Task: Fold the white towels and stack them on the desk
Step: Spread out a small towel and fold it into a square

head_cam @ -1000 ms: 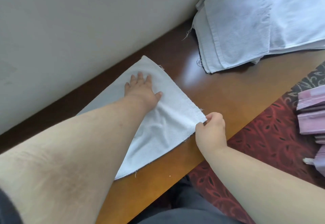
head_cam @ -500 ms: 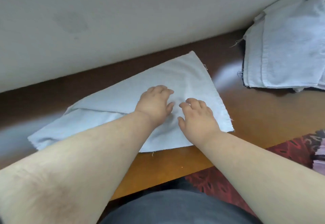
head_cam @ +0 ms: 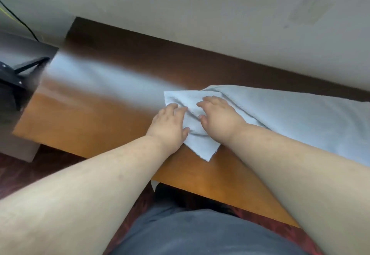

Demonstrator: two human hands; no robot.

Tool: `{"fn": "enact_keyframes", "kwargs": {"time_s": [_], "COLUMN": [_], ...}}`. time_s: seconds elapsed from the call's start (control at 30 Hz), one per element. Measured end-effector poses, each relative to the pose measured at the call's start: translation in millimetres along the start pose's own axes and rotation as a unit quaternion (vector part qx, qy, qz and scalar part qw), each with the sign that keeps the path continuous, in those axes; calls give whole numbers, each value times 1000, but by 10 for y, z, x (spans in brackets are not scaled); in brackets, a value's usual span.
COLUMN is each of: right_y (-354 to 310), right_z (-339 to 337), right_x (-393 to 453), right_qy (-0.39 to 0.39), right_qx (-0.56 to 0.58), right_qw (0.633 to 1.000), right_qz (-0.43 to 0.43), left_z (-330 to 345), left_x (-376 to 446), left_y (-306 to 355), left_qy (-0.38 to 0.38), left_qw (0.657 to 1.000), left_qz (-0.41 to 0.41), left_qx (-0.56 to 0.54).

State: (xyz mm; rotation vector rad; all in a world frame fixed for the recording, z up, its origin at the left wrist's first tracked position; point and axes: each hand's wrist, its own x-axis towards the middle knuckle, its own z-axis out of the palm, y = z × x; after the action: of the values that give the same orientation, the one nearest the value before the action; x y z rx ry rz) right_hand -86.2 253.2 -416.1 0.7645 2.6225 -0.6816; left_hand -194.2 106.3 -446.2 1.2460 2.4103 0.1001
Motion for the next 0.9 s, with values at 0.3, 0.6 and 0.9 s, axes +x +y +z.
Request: {"fn": "enact_keyframes", "kwargs": {"time_s": [0.3, 0.6, 0.9], "right_y": [-264, -368, -394], "right_z": [-160, -470, -678], "right_x": [824, 1049, 891], "right_qy": [3, -168, -300], "right_qx": [-80, -125, -217], "right_qw": [996, 976, 924], "right_qz": [51, 64, 94], "left_z": [15, -156, -207], "left_x": [78, -36, -42], "left_y": [-386, -469, -447], "left_qy": [-10, 46, 86], "left_qw": [999, 923, 836], "left_qz": [19, -130, -243], "left_qx": [-48, -358, -484]}}
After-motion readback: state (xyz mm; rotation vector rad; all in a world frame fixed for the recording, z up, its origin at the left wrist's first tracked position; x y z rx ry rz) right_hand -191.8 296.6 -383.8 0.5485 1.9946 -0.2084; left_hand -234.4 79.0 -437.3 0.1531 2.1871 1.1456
